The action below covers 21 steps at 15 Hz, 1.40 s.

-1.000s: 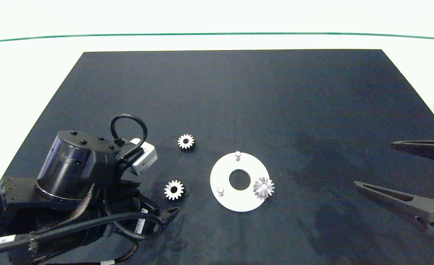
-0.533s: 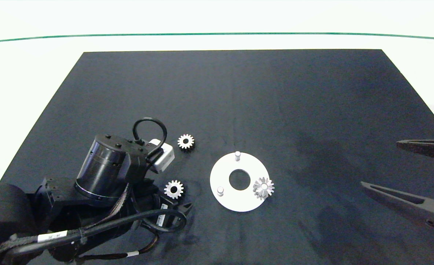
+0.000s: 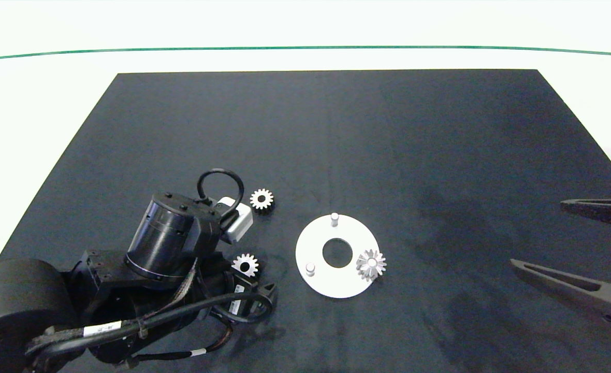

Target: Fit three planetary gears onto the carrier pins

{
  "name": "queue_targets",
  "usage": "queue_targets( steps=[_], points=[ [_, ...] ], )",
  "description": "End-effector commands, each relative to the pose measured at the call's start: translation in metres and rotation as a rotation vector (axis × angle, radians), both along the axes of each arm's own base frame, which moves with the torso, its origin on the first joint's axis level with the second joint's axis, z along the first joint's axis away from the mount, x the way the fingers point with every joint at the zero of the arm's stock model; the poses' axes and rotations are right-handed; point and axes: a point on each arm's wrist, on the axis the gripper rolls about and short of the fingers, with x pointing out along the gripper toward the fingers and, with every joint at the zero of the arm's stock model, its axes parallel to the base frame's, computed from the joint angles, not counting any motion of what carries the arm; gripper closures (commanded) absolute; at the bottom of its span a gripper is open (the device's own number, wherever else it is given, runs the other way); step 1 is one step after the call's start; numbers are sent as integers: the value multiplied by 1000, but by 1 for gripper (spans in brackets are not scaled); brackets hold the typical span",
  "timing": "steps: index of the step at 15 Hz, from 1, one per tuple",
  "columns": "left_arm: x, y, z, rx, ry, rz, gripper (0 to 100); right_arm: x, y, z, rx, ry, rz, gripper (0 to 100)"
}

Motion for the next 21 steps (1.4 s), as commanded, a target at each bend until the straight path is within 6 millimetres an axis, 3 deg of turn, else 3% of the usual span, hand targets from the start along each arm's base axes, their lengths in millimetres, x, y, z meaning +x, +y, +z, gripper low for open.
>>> queue_targets(
  steps=[1,21],
  points=[
    [1,-1,-2,4,4,2,0,1,0,0,-4,2,-1,0],
    [3,-4,-5,18,-35,32,38,0,0,-2,-4,5,0,0]
  ],
)
